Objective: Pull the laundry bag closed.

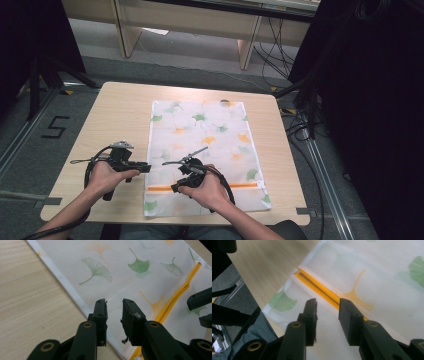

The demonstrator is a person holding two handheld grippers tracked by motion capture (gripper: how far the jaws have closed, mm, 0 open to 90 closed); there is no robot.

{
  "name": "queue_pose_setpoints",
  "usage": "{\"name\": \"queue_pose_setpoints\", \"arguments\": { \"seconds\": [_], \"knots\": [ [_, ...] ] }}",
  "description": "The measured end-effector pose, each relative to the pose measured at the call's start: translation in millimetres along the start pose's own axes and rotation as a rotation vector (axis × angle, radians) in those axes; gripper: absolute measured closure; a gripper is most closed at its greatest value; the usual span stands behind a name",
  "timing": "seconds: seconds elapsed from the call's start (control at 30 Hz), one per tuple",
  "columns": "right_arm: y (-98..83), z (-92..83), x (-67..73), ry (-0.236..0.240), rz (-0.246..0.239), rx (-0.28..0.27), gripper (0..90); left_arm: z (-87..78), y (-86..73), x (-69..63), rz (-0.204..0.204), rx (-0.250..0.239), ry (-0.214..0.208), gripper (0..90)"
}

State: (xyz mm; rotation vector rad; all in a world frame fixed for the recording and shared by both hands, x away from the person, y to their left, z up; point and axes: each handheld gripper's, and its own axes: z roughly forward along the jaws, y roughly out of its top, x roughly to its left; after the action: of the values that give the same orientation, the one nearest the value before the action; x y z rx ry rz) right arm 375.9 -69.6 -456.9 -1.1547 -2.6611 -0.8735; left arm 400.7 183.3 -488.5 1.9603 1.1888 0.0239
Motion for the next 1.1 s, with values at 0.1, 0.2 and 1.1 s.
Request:
{"name": "queue_pose_setpoints", "arguments": {
  "seconds": [0.1, 0.2, 1.1],
  "knots": [
    [1.6, 5.8, 4.7, 0.024, -0.012, 0.027, 77.0, 2.9, -1.3, -1.5, -0.007, 0.021, -0.002, 74.4],
    [1.7, 9.8, 7.0, 0.029, -0.02, 0.063, 84.9, 5.9, -1.9, -4.2, -0.003, 0.033, 0.002, 75.0],
    [31.7, 77.1, 46.8, 0.021, -0.079, 0.166, 90.0, 27.5, 2.6, 10.3, -0.038, 0.115, -0.007, 84.5]
  ]
}}
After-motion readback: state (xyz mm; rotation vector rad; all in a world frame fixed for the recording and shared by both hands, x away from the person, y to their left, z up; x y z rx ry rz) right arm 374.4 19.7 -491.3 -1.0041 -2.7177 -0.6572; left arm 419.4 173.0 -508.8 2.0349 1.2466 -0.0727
